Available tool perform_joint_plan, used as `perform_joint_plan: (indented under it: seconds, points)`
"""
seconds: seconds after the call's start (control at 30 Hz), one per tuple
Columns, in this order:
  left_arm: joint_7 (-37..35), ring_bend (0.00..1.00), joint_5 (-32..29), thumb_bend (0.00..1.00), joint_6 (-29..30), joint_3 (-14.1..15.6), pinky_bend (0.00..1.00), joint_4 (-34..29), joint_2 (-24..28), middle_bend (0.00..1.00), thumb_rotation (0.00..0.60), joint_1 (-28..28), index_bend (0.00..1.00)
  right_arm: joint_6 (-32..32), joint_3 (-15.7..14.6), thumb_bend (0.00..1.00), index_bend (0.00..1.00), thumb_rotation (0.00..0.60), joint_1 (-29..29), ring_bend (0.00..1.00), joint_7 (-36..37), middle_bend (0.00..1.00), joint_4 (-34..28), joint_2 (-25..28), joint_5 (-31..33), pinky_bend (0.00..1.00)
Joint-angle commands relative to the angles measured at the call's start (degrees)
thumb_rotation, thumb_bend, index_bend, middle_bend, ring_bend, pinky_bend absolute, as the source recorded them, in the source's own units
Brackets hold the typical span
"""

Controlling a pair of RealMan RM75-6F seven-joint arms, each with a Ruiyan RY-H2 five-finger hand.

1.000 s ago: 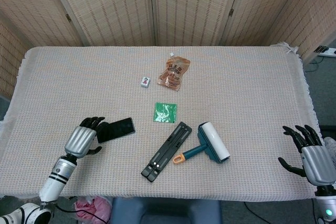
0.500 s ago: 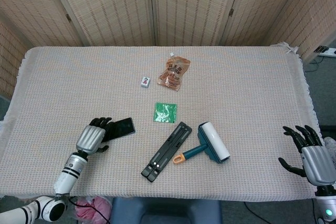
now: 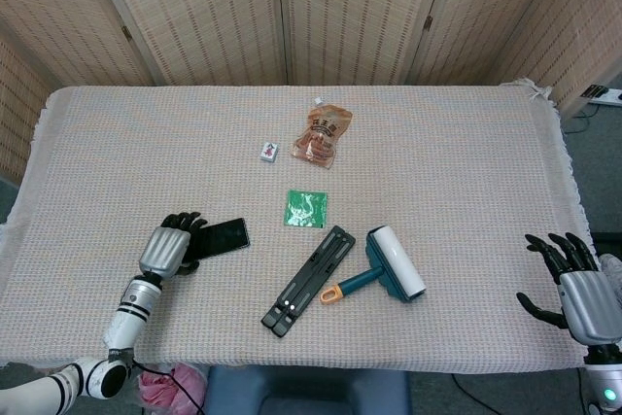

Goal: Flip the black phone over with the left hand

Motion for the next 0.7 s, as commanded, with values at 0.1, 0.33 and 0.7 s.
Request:
perform_joint_plan:
  seconds: [0.1,0.33,0.7]
  points:
    - [0.5,0.14,-0.7,0.22,-0.3,-0.1,0.18,1.4,-0.3,0.15,0.6,-0.4,0.2,0.0,0.0,0.15,0.16,0.6,0.0,0.14,-0.2,0.29,-0.1,0.0,-0.1,0.08]
    - [-0.9,0.14,-2.5,0.22,-0.3,-1.8,0.18,4.7,-1.4,0.15,0.6,-1.2,0.2,0.2,0.0,0.15,0.16,0.6,-0.2,0.14,-0.2,0.29,-0.2,0.1,0.1,0.08]
    - [0.7,0.14,-3.2,0.22,0.8,-2.4,0.18,1.9,0.2,0.15,0.6,-1.7,0.22,0.4,-0.1,0.15,0.16,0.6,-0.5,0.14,-0.1,0.29,-0.1,-0.1,0.1,0.08]
